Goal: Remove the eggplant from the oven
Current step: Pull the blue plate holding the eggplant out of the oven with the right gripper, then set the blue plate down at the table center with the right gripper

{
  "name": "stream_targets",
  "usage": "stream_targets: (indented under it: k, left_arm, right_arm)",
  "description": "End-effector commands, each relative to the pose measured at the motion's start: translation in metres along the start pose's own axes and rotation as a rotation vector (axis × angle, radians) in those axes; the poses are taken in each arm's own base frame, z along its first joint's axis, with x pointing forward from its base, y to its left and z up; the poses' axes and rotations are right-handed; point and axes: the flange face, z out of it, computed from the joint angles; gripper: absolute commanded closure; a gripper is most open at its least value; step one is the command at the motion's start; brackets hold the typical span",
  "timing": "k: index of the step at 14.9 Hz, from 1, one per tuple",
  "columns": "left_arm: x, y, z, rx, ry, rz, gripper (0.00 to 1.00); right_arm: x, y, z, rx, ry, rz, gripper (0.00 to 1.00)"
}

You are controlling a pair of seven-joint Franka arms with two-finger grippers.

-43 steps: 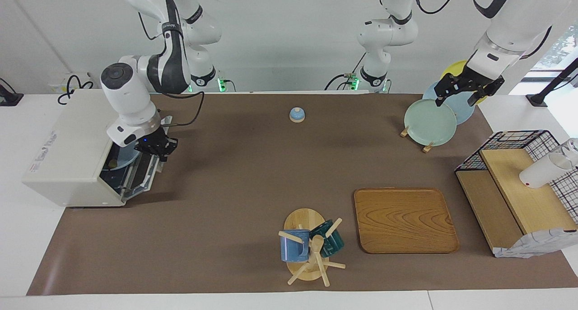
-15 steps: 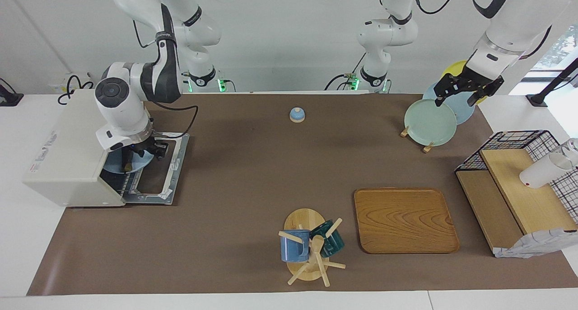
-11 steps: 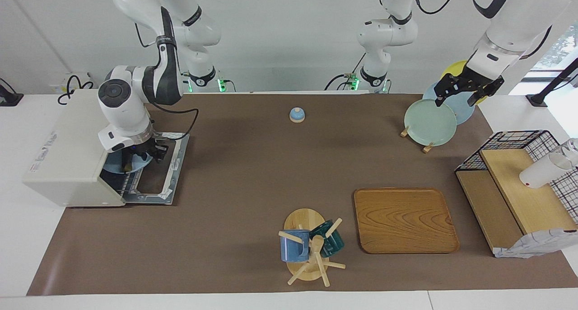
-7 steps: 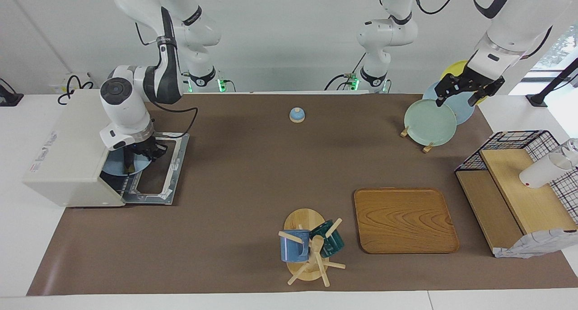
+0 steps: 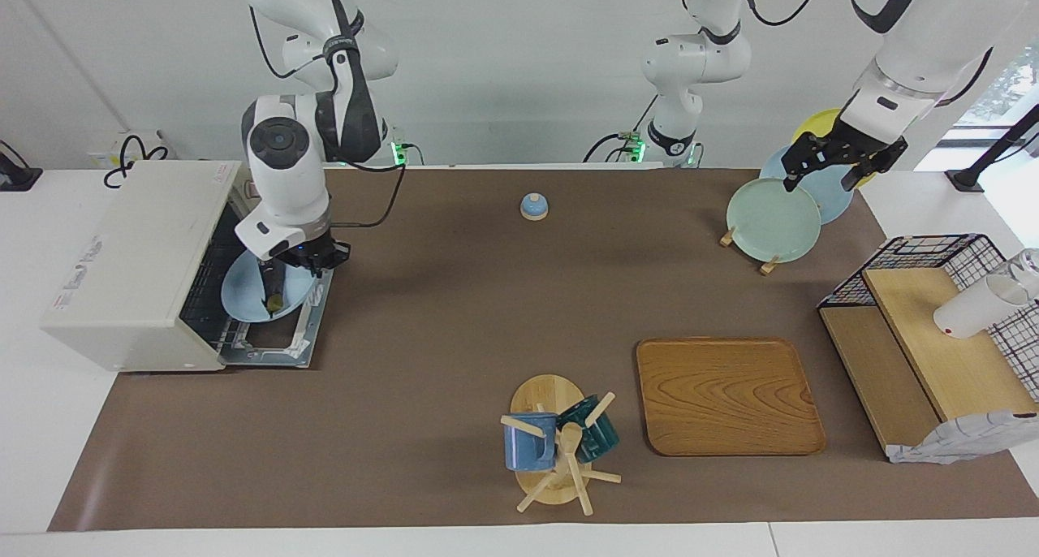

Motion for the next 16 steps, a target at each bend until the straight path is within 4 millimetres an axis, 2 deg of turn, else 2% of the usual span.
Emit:
stream_targets:
  k: [1,3,5,7,9,11,13,14,15,16]
  left_arm:
    - [-0.008,-0.003,-0.002,-0.003,0.005,-0.012,0.00]
    - [-0.008,-0.004,-0.002,-0.003,0.004,-0.013,0.00]
    - [-0.006,-0.004,-0.002,-0.003,0.014,-0.013,0.00]
    - [-0.005,-0.004,-0.003,-0.002,0.025,-0.015,0.00]
    - [-0.005,-0.005,-0.003,-0.002,0.027,-0.016,0.00]
    - [-0.005,-0.007,-0.003,-0.002,0.030,-0.019,0.00]
    - [-0.004,-0.007,-0.004,-0.002,0.038,-0.021,0.00]
    - [-0.004,-0.008,-0.004,-0.002,0.038,-0.022,0.00]
    - [-0.004,-0.008,-0.004,-0.002,0.038,-0.022,0.00]
    - [-0.004,-0.009,-0.004,-0.003,0.039,-0.024,0.00]
  right_arm:
    - [0.023,-0.062,-0.035,-0.066,-0.015,0.040,1.00]
    - [0.042,-0.133,-0.046,-0.101,-0.045,0.082,1.00]
    - [0.051,-0.198,-0.040,-0.118,-0.049,0.144,1.00]
    - [0.036,-0.266,-0.038,-0.109,-0.002,0.151,1.00]
    - [0.031,-0.310,-0.043,-0.053,0.030,0.175,1.00]
    - [0.018,-0.384,-0.040,0.000,0.064,0.184,1.00]
    - [0.016,-0.414,-0.022,0.016,0.077,0.178,1.00]
    - [0.013,-0.433,-0.007,0.035,0.094,0.174,1.00]
    - [-0.002,-0.461,0.015,0.020,0.098,0.165,1.00]
    - [-0.005,-0.465,0.021,0.015,0.094,0.168,1.00]
